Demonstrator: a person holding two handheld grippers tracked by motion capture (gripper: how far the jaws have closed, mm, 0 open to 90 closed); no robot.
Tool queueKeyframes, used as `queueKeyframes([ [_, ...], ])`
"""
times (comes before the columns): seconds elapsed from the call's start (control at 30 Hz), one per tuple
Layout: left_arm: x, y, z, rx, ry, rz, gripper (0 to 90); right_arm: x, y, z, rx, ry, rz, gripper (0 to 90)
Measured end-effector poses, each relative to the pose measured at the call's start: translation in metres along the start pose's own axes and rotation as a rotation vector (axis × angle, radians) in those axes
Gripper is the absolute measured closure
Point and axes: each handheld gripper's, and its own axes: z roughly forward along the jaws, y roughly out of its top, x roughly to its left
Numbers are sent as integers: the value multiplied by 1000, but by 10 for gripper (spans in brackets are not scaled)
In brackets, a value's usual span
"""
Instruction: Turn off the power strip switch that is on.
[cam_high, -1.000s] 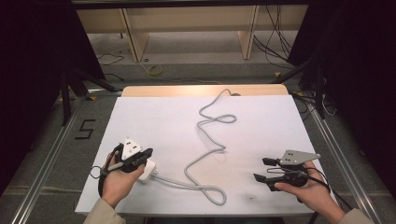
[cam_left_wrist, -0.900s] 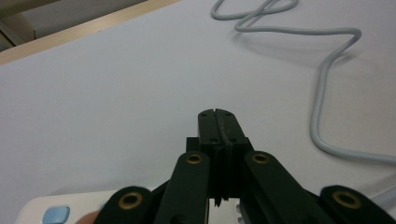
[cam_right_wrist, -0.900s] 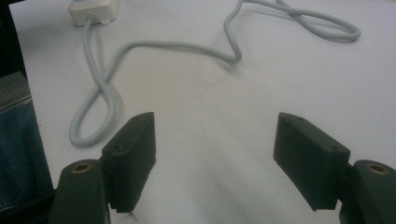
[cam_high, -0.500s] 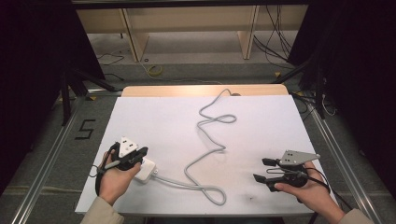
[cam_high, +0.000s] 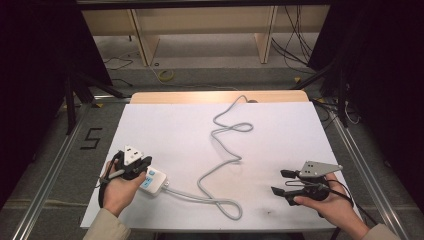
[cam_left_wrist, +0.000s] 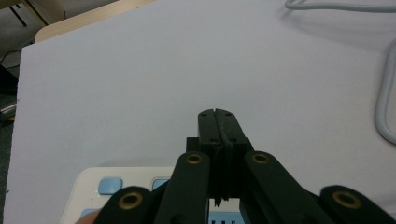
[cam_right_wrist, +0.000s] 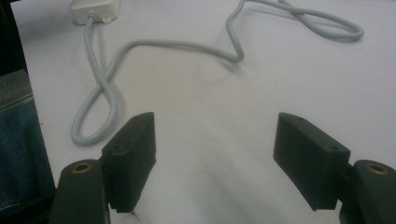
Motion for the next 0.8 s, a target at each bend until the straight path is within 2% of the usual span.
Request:
queueKeyframes([
  [0.4, 12, -6, 7, 47, 27, -18, 899, 0, 0, 0, 0, 0, -2, 301],
  [0.6, 21, -13, 11, 92, 52, -13, 899, 0, 0, 1, 4, 4, -8, 301],
  [0.8, 24, -15, 14, 103, 54, -24, 899, 0, 0, 1, 5, 4, -7, 301],
])
